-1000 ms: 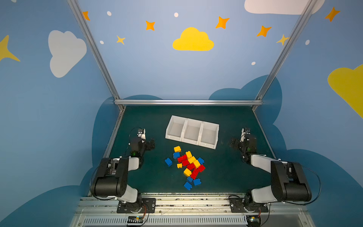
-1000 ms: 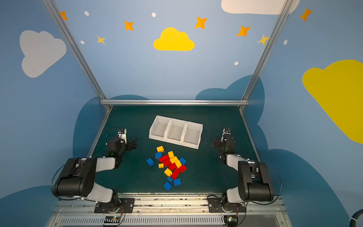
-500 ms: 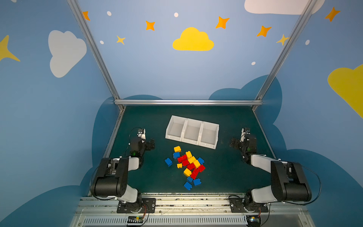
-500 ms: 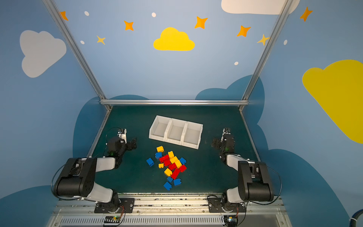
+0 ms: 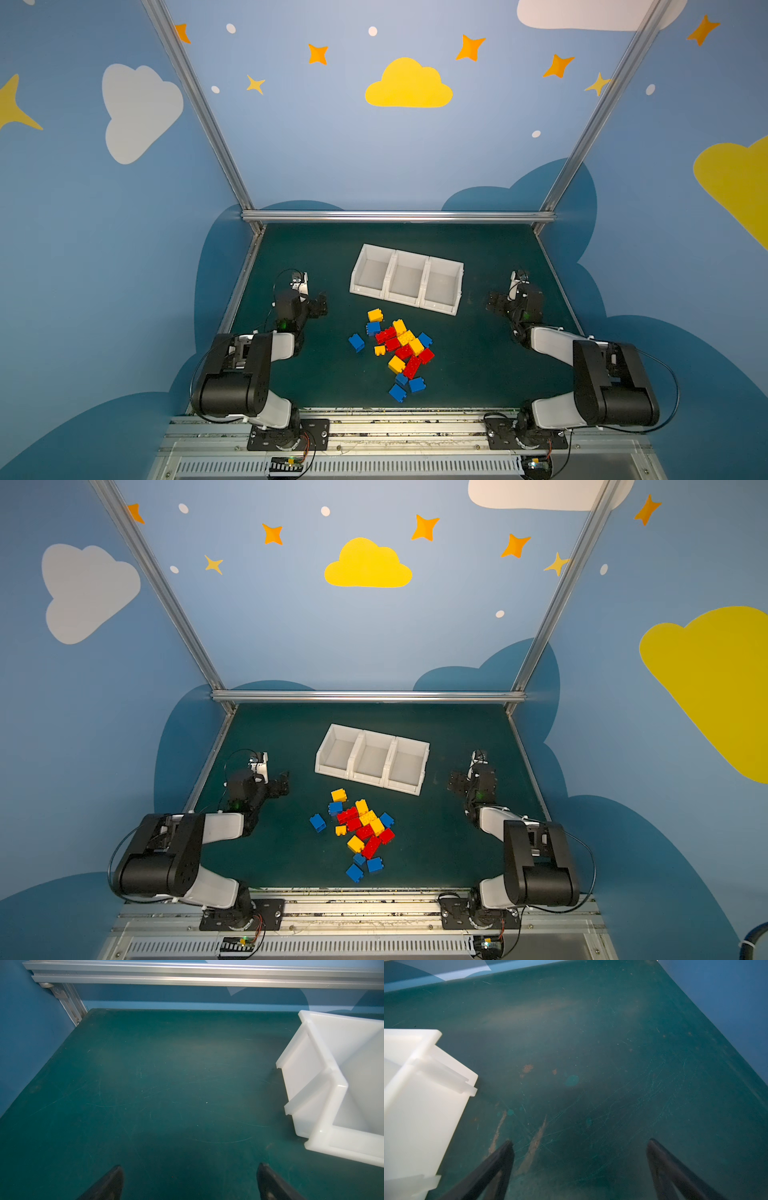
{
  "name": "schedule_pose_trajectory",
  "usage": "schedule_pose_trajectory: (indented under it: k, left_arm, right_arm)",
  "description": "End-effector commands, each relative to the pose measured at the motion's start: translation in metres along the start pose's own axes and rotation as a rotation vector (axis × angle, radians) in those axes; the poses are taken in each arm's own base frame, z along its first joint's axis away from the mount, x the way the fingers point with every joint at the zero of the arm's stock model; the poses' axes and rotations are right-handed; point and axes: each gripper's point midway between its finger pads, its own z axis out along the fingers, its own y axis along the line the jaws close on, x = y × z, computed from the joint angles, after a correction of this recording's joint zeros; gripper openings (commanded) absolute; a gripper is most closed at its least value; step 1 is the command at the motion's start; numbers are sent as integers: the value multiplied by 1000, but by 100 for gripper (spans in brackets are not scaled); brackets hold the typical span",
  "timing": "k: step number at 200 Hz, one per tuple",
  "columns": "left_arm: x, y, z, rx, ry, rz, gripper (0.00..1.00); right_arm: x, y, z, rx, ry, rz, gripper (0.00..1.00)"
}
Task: Sort the legos into containers by color
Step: Pick up the lego from the center of the table.
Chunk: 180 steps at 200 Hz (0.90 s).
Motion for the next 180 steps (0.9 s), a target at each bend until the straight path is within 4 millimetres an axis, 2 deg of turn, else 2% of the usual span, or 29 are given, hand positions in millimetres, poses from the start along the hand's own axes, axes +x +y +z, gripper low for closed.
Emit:
schedule_pose_trajectory:
  k: [1, 20, 31, 45, 54, 58, 62, 78, 106, 126, 152, 180]
  left_arm:
    - [-9, -2, 3, 10, -24, 6, 99]
    - [-16, 2, 0, -17, -57, -20, 99]
    - [-31, 3, -7, -35, -73, -11, 99]
    - [-46, 5, -27, -54, 32, -48, 99]
    - [-56, 5, -42, -74, 77, -70, 99]
    - [-59, 5, -48, -84, 92, -82, 99]
    - [-60, 4, -54, -90, 108, -92, 99]
    - [-70, -7, -77, -70, 115, -132, 99]
    - [-72, -36, -106, 25, 129, -178, 99]
    - [-57, -54, -118, 82, 166, -221, 99]
    - [-32, -77, -128, 145, 238, -240, 99]
    - [-13, -82, -132, 148, 259, -259, 99]
  right_arm:
    - [-13, 2, 1, -8, -29, -4, 99]
    - [-21, 2, -4, 5, -57, -26, 99]
    - [-33, 6, -17, -4, -59, -57, 99]
    - [-47, 15, -40, -26, -17, -23, 99]
    - [-52, 29, -56, -84, 12, -61, 99]
    - [-64, 39, -64, -126, 4, -78, 99]
    - [-67, 50, -71, -174, 18, -100, 98]
    - [-65, 80, -99, -245, 126, -102, 97]
    - [-42, 132, -131, -346, 267, -167, 96]
    - [-17, 171, -143, -415, 381, -161, 93]
    - [20, 224, -151, -482, 494, -235, 90]
    - [53, 269, -147, -530, 622, -246, 86]
